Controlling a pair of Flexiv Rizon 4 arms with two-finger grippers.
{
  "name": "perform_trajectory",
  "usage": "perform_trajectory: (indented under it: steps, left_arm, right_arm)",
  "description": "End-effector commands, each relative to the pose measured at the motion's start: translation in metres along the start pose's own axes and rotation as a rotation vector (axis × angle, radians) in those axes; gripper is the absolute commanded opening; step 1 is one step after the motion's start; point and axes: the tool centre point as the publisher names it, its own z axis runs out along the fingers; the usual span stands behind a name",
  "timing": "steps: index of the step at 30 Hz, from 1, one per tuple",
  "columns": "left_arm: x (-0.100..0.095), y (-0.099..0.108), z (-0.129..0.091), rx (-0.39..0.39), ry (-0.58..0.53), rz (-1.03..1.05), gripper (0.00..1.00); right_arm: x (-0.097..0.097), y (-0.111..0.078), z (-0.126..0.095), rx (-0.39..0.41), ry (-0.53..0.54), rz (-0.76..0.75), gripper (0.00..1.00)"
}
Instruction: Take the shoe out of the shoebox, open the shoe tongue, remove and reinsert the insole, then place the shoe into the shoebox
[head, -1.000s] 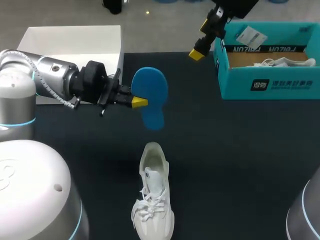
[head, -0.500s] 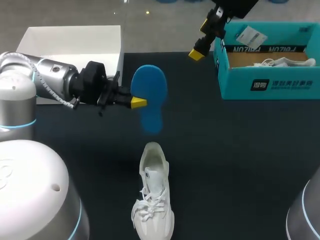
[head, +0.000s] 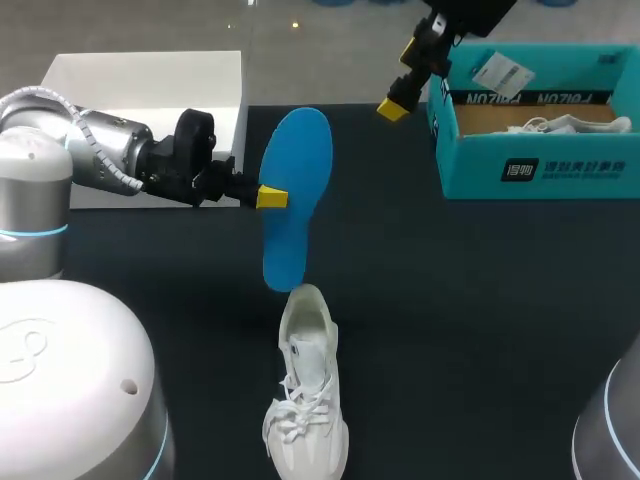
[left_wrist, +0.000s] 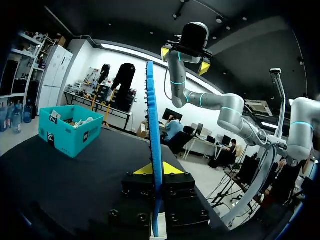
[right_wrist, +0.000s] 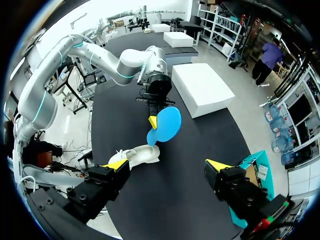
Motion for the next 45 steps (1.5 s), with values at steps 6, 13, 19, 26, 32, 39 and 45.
perform_trajectory:
  steps: [6,13,19,26,32,39,45]
  left_arm:
    - [0.012,-0.010,-0.001,0.229,0.222,0.112,0.00]
    - [0.012,-0.010,-0.001,0.229,0.222,0.112,0.00]
    - [0.001,-0.016,-0.001,0.237,0.165,-0.051,0.00]
    - [-0.012,-0.025,-0.001,0.220,0.002,-0.339,0.00]
    - [-0.016,-0.025,0.000,0.226,-0.117,-0.403,0.00]
    - [-0.029,-0.024,-0.003,0.159,-0.043,-0.622,0.00]
    - [-0.045,-0.020,-0.006,0.131,-0.072,-0.677,0.00]
  right_arm:
    - [-0.001,0.001,0.001,0.003,0.001,0.001,1.00]
    - [-0.001,0.001,0.001,0.003,0.001,0.001,1.00]
    - [-0.001,0.001,0.001,0.003,0.001,0.001,1.00]
    - [-0.001,0.001,0.001,0.003,0.001,0.001,1.00]
    - [-0.001,0.001,0.001,0.003,0.001,0.001,1.00]
    - [-0.001,0.001,0.001,0.003,0.001,0.001,1.00]
    - [-0.001,0.001,0.001,0.003,0.001,0.001,1.00]
